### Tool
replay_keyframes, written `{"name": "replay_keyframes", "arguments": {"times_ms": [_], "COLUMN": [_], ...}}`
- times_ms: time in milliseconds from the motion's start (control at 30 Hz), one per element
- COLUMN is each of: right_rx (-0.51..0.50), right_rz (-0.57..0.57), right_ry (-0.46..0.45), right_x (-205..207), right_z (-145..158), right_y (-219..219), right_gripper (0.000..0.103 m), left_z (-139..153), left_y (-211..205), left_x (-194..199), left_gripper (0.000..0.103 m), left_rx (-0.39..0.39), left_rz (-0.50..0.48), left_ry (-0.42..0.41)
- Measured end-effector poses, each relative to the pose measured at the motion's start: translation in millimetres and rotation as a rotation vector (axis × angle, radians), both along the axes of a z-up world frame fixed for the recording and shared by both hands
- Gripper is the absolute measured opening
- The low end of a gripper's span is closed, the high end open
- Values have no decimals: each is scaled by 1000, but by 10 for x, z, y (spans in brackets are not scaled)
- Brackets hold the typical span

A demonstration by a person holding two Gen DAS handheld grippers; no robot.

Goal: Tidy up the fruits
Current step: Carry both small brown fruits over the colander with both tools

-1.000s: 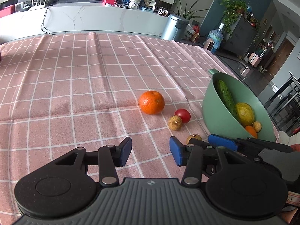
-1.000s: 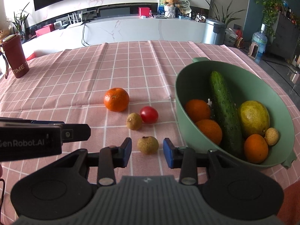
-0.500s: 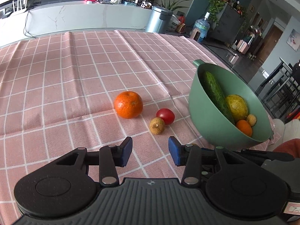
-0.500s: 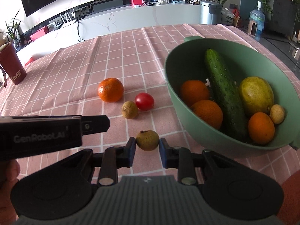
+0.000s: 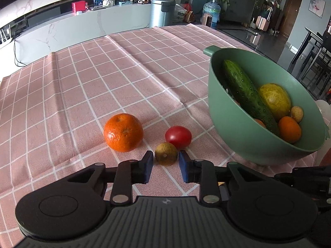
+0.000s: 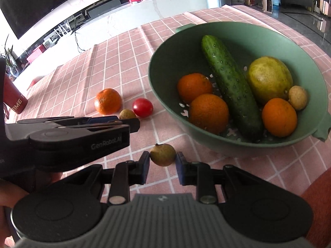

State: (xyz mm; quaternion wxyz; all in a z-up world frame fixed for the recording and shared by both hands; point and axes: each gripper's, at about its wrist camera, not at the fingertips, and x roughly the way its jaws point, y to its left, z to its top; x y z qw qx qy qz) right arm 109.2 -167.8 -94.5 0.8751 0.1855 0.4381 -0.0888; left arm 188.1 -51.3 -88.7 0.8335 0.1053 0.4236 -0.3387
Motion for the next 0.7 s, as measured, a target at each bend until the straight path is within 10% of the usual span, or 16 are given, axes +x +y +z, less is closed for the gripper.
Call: {"name": "replay_keyframes", "arguments": {"times_ms": [700], "right_rx": [52], "right_rz": [199], "right_ry": [-122], "right_x": [-419], "right_z": [508], "right_y": [-161], "right_gripper": [23], "left_z": [677], "left_y": [132], "left_x": [-410], "left_gripper": [25], "left_rx": [-99], "left_rz": [94], "left_ry": [48]}}
